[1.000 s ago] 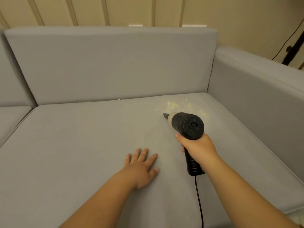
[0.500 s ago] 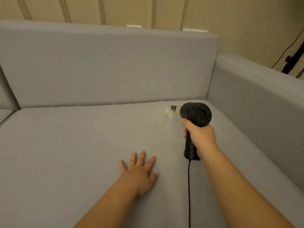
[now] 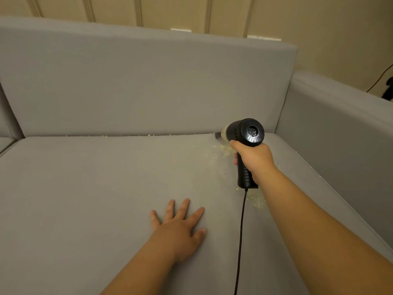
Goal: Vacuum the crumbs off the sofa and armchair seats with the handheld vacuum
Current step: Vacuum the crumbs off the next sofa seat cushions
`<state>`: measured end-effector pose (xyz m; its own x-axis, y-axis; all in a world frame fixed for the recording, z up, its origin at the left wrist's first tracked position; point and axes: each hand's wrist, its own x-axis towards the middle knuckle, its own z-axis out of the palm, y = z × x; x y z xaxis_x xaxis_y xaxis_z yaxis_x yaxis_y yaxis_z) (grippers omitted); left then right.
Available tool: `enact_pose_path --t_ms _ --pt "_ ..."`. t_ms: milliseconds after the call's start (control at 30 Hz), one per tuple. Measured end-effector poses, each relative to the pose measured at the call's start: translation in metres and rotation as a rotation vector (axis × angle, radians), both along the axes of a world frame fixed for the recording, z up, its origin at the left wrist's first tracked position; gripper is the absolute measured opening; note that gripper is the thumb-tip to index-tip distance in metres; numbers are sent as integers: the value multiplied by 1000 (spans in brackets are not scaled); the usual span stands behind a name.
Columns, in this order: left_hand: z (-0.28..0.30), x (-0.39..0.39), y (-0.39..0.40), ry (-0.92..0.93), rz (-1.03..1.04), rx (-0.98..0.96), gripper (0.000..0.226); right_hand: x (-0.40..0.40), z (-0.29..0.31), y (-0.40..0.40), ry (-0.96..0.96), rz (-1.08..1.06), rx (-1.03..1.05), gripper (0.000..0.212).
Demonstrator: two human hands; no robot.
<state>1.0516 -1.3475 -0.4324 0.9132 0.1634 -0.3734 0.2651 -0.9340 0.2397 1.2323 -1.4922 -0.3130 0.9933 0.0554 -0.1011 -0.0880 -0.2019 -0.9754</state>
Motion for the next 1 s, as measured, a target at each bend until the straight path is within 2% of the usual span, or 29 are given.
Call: enact_pose_path --t_ms 133,233,467,600,800,1000 --pt "4 -1 -1 6 -6 1 63 -1 -1 -2 35 -4 -5 19" --pt "4 -2 0 19 -2 6 64 -14 -5 -10 58 18 -34 14" --pt "4 -3 -3 7 1 19 64 -24 -11 -34 24 -119 -9 15" --pt "5 -2 -3 22 2 25 65 -30 -7 -45 83 -48 -18 18" --pt "6 0 -3 45 -7 32 66 -30 -3 -49 48 -77 -17 17" --pt "6 -1 -3 48 -13 28 65 -42 -7 -40 106 63 -70 19"
